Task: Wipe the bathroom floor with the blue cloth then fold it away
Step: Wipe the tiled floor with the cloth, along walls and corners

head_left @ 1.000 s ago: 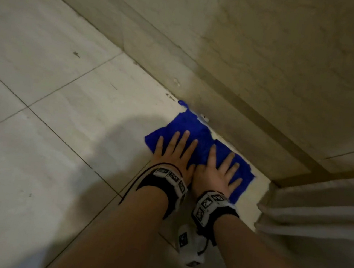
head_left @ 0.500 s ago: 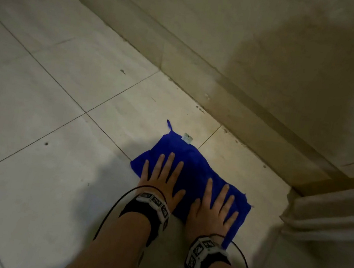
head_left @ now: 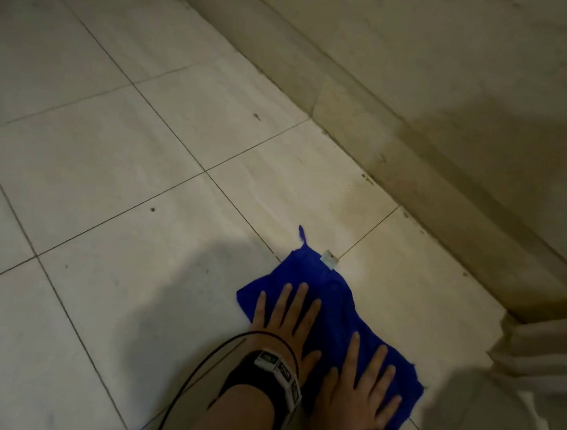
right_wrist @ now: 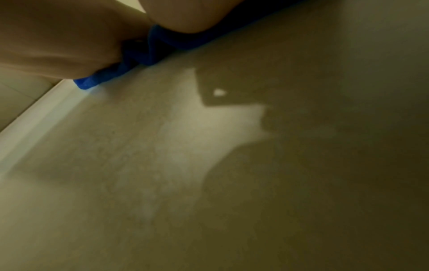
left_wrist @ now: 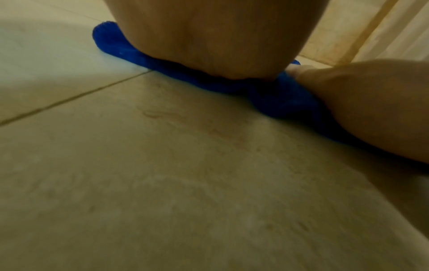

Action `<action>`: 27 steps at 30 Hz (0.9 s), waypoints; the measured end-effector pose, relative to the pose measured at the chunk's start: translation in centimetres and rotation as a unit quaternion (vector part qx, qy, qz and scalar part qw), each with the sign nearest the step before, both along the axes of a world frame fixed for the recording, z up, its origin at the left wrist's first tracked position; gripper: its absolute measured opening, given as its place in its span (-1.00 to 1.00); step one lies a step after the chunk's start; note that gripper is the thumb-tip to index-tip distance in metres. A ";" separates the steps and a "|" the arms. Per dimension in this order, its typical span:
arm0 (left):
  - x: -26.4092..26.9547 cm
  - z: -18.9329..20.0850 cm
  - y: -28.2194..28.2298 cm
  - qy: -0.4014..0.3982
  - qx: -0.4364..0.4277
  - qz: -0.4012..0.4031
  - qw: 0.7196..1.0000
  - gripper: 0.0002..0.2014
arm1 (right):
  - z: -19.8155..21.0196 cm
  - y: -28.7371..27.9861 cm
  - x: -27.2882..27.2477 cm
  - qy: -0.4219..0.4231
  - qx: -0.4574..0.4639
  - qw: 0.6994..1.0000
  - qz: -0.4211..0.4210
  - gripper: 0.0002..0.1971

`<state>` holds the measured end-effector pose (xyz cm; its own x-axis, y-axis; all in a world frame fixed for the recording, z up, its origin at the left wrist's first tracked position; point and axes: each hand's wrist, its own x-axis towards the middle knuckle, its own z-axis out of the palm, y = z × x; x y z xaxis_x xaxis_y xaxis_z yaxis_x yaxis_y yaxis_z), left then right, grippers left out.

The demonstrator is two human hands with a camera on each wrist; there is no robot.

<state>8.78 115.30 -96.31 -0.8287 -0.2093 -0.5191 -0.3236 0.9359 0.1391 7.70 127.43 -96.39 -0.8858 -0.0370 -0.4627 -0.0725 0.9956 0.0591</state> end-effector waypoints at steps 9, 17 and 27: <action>-0.2 -0.7 0.1 0.018 -0.009 0.000 1.000 -0.16 | -0.5 0.2 0.2 0.079 -0.091 0.993 -0.015 -0.15; -2.7 -1.3 0.1 0.031 -0.021 -0.020 0.999 -0.18 | -1.4 0.7 -0.5 0.100 -0.090 0.991 -0.020 -0.08; -9.4 -1.1 1.3 0.023 -0.025 -0.030 0.999 -0.19 | -0.9 2.7 -7.1 0.028 -0.047 0.997 -0.062 -0.34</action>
